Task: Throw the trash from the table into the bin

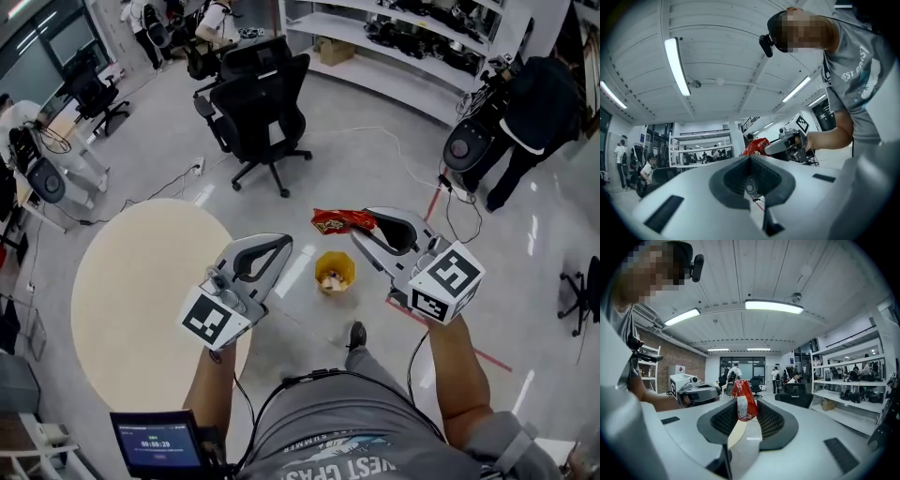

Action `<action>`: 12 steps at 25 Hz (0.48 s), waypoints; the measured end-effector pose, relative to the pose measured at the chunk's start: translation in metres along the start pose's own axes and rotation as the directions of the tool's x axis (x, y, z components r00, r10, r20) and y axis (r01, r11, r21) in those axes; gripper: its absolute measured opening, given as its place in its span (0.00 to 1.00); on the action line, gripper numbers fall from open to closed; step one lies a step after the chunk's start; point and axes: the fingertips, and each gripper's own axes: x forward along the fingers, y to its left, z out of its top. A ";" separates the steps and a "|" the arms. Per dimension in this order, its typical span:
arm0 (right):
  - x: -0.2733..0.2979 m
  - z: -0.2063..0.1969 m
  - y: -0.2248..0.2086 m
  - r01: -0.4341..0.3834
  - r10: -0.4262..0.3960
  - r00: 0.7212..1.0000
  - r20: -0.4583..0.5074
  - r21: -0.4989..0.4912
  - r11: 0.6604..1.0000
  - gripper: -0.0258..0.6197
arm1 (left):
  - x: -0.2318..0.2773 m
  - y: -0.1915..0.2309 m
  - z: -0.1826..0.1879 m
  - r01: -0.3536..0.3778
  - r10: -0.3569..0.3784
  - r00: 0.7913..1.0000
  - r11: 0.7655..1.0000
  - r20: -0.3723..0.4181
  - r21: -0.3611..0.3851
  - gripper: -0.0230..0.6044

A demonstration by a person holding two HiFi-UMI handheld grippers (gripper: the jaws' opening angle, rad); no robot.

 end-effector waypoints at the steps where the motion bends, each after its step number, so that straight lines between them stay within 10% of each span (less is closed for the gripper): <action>1: 0.001 -0.005 -0.005 -0.001 0.001 1.000 -0.003 0.004 1.000 0.23 | 0.006 0.001 -0.006 0.006 -0.006 1.000 1.000 -0.002 -0.005 0.10; 12: 0.050 -0.163 -0.116 0.055 -0.038 0.989 -0.143 0.117 0.992 0.23 | 0.090 0.040 -0.192 0.040 -0.055 0.991 0.992 -0.118 -0.123 0.10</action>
